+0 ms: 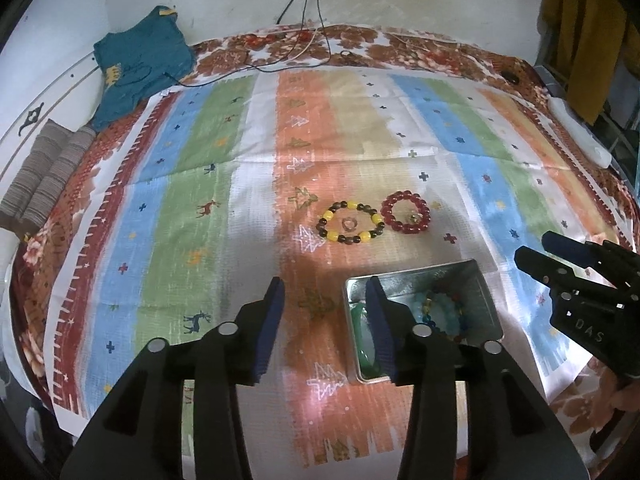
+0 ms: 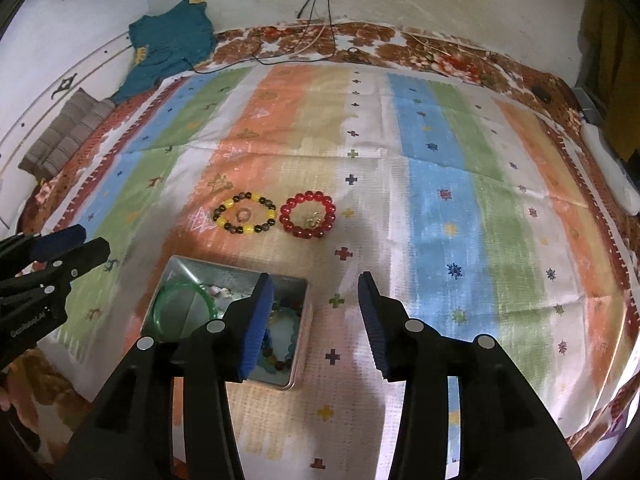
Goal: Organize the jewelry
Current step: 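Lift both open tools away from the tin toward the remaining bracelets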
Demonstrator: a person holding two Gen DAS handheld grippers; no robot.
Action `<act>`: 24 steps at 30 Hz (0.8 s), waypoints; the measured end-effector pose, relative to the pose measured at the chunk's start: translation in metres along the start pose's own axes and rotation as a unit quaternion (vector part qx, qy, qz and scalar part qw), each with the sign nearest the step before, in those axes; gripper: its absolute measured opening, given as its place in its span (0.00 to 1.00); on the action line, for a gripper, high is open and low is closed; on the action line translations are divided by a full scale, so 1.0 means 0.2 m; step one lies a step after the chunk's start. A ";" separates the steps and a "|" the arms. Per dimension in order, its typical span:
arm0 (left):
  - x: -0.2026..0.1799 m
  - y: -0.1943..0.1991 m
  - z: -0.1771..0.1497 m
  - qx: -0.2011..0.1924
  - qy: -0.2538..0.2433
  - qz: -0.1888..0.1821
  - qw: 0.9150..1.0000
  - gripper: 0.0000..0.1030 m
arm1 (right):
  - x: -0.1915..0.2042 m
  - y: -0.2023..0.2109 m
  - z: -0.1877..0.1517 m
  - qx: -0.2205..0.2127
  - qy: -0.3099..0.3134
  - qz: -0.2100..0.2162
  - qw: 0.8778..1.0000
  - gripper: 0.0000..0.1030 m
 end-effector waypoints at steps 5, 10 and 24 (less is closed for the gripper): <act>0.02 -0.05 0.02 0.006 0.008 0.005 1.000 0.55 | -0.01 -0.04 0.02 0.006 0.001 -0.007 1.000 0.52; 0.04 -0.10 0.06 0.006 0.014 0.008 1.000 0.65 | -0.02 -0.09 0.05 0.009 -0.007 -0.005 1.000 0.61; 0.08 -0.34 0.12 0.036 0.015 0.030 0.999 0.76 | -0.07 -0.29 0.12 0.030 -0.010 -0.016 0.999 0.74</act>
Point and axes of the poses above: each gripper's, at about its wrist camera, not at the fingertips, and y roughly against the way its jaws point, x to its left, z to its top, the point moved 3 cm from there along -y, roughly the way its jaws point, and after that the axes turned 14 degrees about -x, right-handed, at the moved point
